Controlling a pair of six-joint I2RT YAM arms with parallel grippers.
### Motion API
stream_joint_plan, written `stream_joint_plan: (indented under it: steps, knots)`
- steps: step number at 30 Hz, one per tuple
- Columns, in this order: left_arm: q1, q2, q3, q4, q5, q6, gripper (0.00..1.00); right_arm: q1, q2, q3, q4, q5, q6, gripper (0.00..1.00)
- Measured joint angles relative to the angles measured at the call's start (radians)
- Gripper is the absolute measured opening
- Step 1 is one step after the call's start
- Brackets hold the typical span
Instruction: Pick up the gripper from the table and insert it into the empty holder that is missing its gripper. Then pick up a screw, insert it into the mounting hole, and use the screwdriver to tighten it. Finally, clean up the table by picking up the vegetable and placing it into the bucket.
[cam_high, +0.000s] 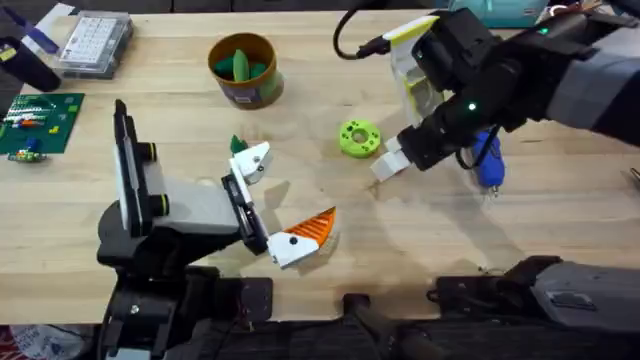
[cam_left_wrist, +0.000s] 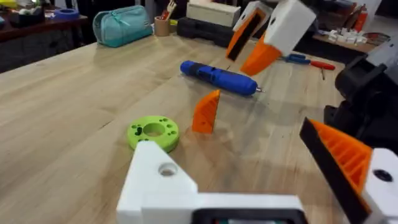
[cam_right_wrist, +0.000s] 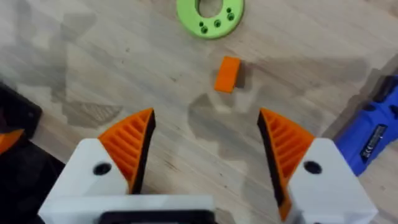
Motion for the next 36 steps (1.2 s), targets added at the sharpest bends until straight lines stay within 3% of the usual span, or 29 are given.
stream_joint_plan:
  steps: [2, 7, 9, 26, 36]
  knots:
    - [0.0, 0.0, 0.0, 0.0, 0.0, 0.0, 0.992, 0.006, 0.0, 0.0, 0.001, 0.0, -0.004, 0.825]
    - [0.0, 0.0, 0.0, 0.0, 0.0, 0.0, 0.992, 0.01, 0.001, 0.0, 0.001, 0.004, -0.006, 0.11]
    - [0.0, 0.0, 0.0, 0.0, 0.0, 0.0, 0.992, 0.01, 0.001, 0.005, 0.003, 0.009, -0.004, 0.009]
    - [0.0, 0.0, 0.0, 0.0, 0.0, 0.0, 0.992, 0.01, -0.009, 0.054, -0.073, -0.004, -0.004, 0.008]
    - [0.0, 0.0, 0.0, 0.0, 0.0, 0.0, 0.992, 0.01, -0.119, 0.142, -0.108, -0.168, -0.003, 0.008]
